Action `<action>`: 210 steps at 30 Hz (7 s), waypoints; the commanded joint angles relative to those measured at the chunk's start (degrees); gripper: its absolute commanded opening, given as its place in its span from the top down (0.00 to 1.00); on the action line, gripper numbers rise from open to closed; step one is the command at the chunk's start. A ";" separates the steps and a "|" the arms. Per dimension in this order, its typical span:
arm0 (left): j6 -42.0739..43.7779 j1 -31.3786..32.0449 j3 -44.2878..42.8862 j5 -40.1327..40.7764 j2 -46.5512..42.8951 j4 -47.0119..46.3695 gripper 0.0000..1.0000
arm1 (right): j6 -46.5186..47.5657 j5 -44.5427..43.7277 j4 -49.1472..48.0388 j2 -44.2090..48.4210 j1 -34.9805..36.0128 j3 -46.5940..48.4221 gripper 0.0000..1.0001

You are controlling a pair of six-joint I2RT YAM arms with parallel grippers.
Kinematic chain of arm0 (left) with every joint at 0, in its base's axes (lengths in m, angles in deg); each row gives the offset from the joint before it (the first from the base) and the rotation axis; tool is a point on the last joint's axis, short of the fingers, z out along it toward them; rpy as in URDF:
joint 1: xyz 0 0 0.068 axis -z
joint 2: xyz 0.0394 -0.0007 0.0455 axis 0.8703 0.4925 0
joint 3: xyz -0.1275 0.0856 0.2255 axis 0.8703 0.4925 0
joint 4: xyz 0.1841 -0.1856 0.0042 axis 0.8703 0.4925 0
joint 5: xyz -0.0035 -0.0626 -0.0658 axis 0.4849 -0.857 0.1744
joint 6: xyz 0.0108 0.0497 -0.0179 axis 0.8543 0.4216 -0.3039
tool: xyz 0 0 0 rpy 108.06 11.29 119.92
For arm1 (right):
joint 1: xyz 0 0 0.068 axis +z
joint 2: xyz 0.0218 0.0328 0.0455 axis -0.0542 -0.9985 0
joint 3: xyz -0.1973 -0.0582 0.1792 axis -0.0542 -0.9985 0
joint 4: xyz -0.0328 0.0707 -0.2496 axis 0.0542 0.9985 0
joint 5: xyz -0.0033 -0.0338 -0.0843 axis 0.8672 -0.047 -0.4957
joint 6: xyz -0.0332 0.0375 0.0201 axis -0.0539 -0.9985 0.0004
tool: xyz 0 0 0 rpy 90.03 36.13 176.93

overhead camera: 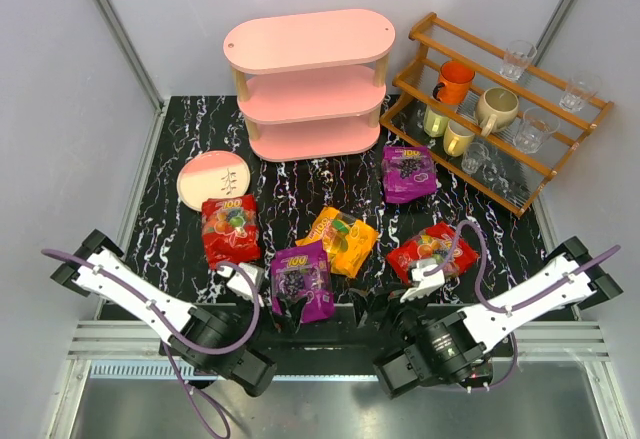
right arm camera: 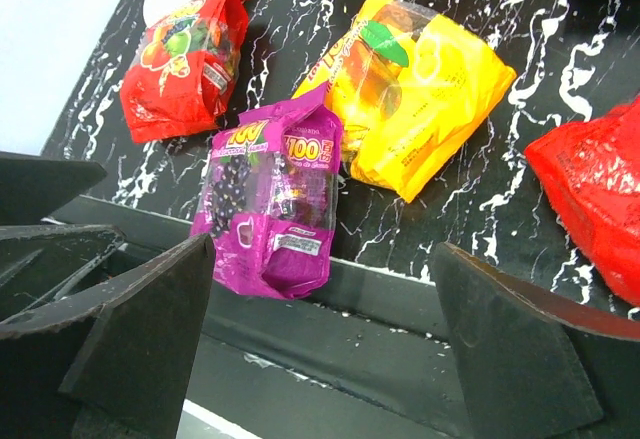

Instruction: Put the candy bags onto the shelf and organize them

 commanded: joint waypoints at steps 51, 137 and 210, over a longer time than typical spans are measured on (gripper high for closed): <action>88.71 -76.33 11.71 -74.46 -22.43 -65.18 0.01 | 99.73 87.53 -74.36 -9.80 -79.20 -11.12 0.00; 90.29 -76.59 5.73 -66.46 -19.27 -59.02 0.01 | 79.08 90.97 -116.28 -50.50 -90.89 41.17 1.00; 89.77 -78.96 2.13 -70.42 -23.13 -55.07 0.01 | 82.51 100.38 -114.45 -34.80 -104.43 19.76 0.30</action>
